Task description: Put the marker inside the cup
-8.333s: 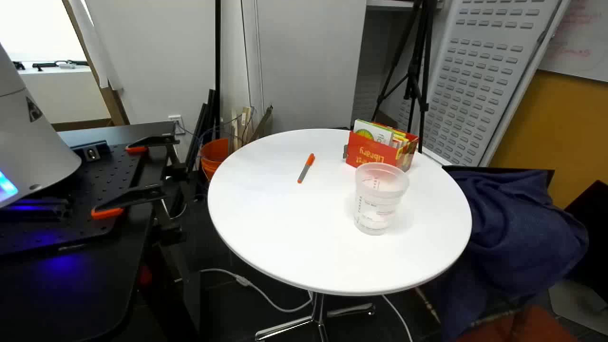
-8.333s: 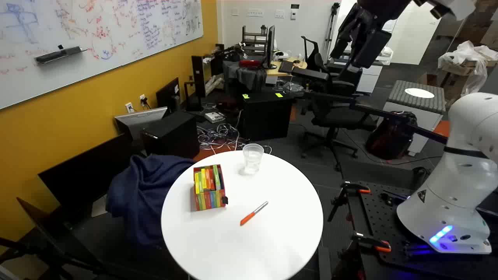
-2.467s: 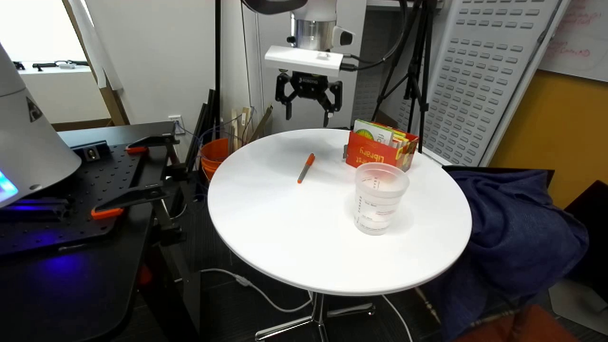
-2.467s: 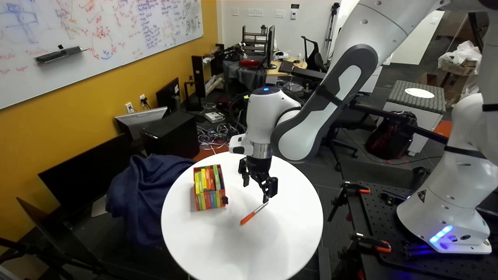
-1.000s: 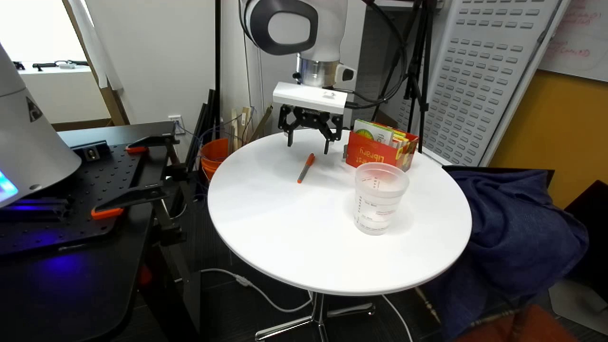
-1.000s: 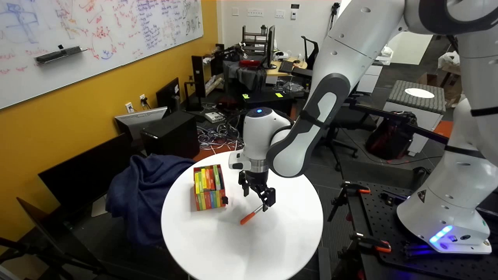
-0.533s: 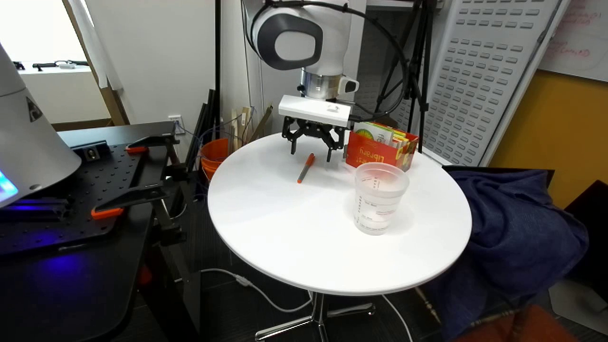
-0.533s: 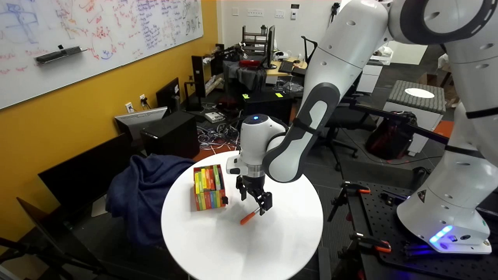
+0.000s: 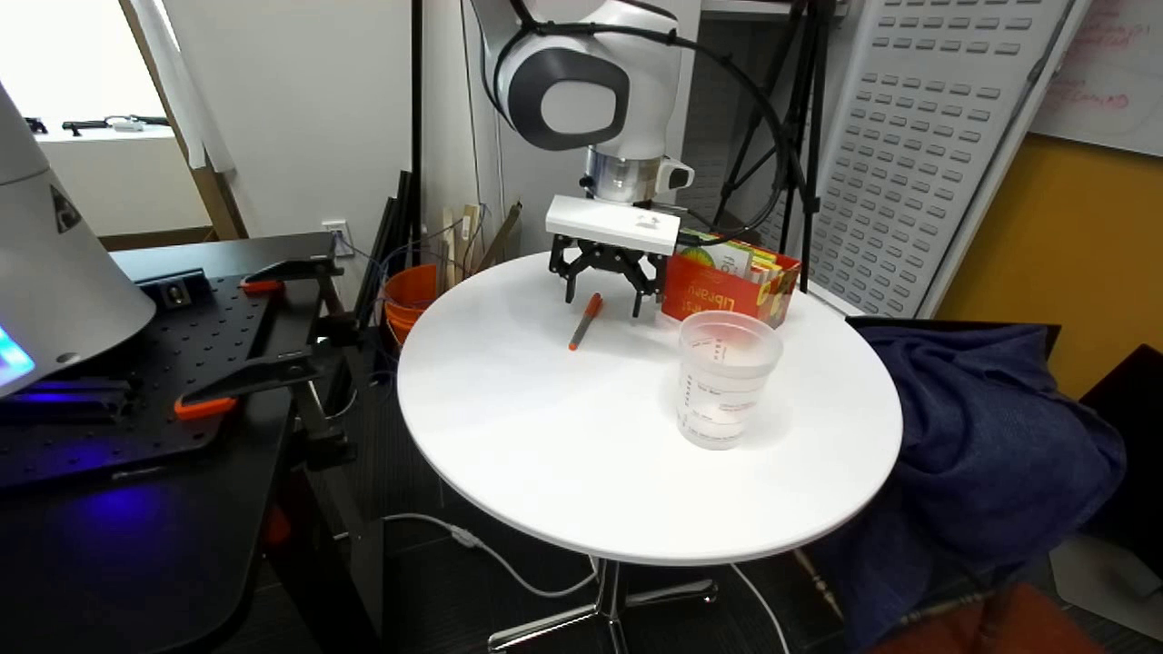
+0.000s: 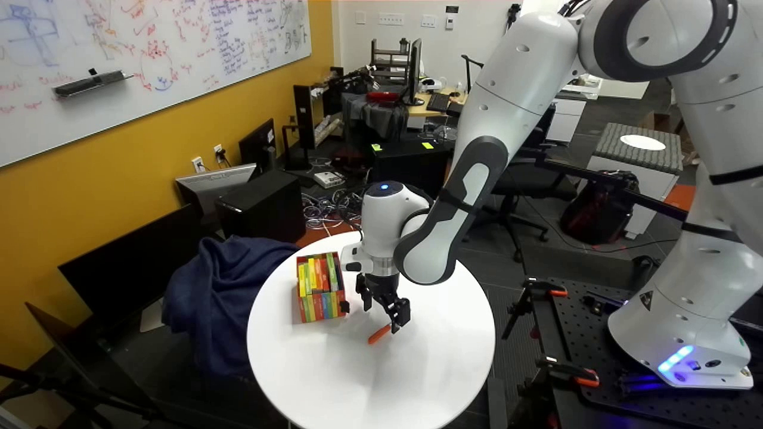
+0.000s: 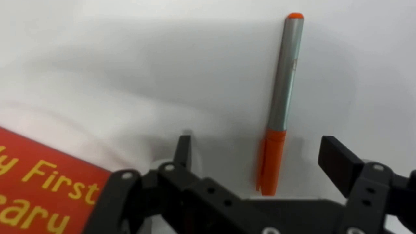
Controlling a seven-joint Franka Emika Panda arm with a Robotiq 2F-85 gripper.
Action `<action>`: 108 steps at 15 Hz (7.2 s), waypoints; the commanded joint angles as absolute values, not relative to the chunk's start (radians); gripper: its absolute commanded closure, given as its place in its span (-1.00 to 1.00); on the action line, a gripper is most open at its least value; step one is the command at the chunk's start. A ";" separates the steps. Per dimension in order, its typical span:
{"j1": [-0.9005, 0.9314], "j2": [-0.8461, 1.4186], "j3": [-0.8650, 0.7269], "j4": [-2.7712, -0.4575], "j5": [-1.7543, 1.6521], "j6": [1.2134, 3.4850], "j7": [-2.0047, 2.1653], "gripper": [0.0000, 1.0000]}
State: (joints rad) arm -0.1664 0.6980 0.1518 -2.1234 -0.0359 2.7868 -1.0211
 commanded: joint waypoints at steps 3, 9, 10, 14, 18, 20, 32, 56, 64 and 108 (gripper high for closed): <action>-0.183 0.737 0.174 -2.078 -0.064 2.775 -1.017 -1.00; -0.183 0.756 0.188 -2.068 -0.062 2.775 -1.016 -0.47; -0.184 0.758 0.190 -2.068 -0.062 2.777 -1.016 -0.38; -0.185 0.756 0.192 -2.062 -0.060 2.780 -1.016 0.26; -0.184 0.754 0.192 -2.059 -0.059 2.779 -1.014 0.82; -0.184 0.749 0.194 -2.058 -0.058 2.773 -1.014 0.97; -0.216 0.652 0.214 -2.169 -0.011 2.863 -0.876 0.91; 0.012 0.210 -0.124 -2.486 -0.298 3.028 -0.300 0.91; 0.175 0.130 -0.402 -2.475 -0.584 2.930 -0.102 0.91; -0.750 0.584 0.367 -1.883 -2.616 3.033 1.819 0.91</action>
